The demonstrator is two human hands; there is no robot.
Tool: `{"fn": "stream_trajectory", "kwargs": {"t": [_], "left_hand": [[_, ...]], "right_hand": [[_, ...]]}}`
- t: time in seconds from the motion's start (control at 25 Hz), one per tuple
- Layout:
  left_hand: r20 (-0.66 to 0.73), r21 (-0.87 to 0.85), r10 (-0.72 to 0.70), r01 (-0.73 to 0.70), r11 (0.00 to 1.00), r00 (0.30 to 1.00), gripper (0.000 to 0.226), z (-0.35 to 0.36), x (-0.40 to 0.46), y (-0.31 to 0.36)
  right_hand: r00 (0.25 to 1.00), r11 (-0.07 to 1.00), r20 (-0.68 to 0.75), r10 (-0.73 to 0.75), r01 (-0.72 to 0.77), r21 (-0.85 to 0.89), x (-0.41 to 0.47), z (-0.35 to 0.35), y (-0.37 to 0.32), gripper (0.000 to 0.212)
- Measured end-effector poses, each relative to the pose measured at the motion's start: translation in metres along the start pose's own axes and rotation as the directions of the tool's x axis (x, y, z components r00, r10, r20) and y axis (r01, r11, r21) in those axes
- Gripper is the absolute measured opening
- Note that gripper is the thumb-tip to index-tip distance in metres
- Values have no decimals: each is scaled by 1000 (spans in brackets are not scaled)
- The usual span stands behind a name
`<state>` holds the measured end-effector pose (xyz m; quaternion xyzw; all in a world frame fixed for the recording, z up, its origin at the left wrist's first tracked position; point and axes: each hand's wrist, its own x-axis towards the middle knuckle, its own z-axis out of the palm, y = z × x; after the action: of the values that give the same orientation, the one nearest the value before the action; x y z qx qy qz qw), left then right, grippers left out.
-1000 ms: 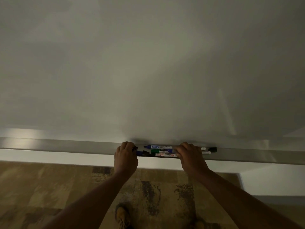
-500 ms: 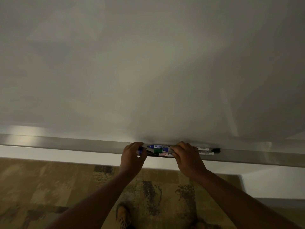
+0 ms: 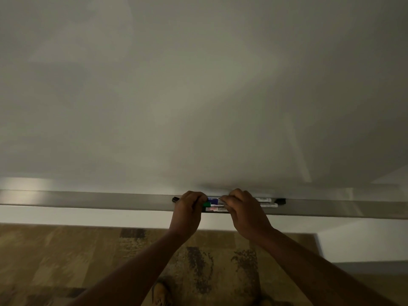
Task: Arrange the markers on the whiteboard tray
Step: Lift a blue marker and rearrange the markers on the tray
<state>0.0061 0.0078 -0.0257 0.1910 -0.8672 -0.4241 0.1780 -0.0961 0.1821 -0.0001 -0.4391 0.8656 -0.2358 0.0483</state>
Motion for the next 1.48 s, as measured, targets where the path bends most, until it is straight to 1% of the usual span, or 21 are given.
{"fn": "stream_trajectory", "kwargs": {"t": [0.08,0.16,0.28,0.36,0.44,0.52,0.6,0.64,0.76,0.88,1.0,1.28,1.36,1.48], "left_hand": [[6,-9,37,-36,999,999,16,0,1,3],[19,-37,42,-41,998,999,18,0,1,9],[37,-162,-60,65,985,998,35,-5,4,29],[30,-266,-133,137,954,991,42,-10,10,45],[7,-335,-190,181,925,982,49,-16,17,59],[-45,-312,-201,177,933,979,59,-20,24,70],[-95,-259,-166,137,956,982,70,-23,27,77],[-96,-264,-159,129,956,983,70,-23,27,80],[-55,-306,-140,117,945,989,58,-27,25,86],[-47,-280,-93,77,957,995,56,-30,26,91],[-67,-303,-99,75,950,993,56,-31,29,99],[-63,-328,-131,104,939,989,51,-27,30,102],[-68,-341,-145,113,933,987,52,-28,31,104],[-56,-318,-117,94,943,992,52,-29,31,104]], "right_hand": [[1000,1000,-8,-9,9,-7,2,-3,-2,27],[1000,1000,-11,-23,23,-9,2,-7,-5,27],[998,996,-39,-56,59,69,4,-17,-10,28],[997,987,-63,-38,47,151,9,-29,-13,31],[993,982,-106,-43,61,178,14,-42,-12,29],[985,982,-154,-83,107,156,16,-52,-12,24],[975,988,-192,-108,127,89,15,-60,-13,27],[971,990,-210,-113,128,59,13,-62,-14,30],[959,988,-254,-125,143,53,9,-67,-18,31],[943,981,-282,-175,192,33,8,-75,-22,27],[929,974,-297,-221,224,-24,11,-83,-25,29],[938,972,-262,-228,236,-1,14,-87,-28,25],[938,970,-262,-226,240,24,17,-88,-28,24],[940,969,-259,-221,241,50,19,-87,-23,28]]}}
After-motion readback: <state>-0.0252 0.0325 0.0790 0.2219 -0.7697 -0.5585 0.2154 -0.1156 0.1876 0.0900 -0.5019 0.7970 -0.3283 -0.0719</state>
